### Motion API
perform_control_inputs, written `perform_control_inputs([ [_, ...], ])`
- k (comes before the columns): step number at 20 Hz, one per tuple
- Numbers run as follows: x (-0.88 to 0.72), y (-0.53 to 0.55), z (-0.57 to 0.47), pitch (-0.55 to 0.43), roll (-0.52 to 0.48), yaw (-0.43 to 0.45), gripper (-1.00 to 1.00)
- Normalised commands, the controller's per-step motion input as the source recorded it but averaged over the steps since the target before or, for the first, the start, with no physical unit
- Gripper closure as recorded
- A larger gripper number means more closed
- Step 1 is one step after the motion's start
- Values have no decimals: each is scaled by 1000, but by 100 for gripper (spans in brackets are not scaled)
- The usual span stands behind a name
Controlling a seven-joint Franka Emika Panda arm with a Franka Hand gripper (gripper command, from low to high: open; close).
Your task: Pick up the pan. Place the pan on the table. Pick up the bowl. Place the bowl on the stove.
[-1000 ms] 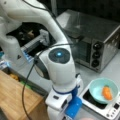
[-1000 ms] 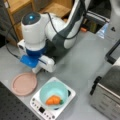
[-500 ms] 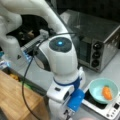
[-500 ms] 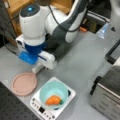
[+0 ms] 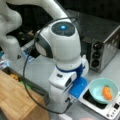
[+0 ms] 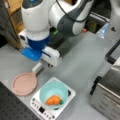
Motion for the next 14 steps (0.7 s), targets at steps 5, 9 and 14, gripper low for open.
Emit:
perform_control_inputs([
  [5, -314, 276, 293, 74, -125, 6, -100],
  [9, -406, 247, 126, 10, -125, -5, -100],
  [14, -476, 281, -102, -41, -137, -33, -100],
])
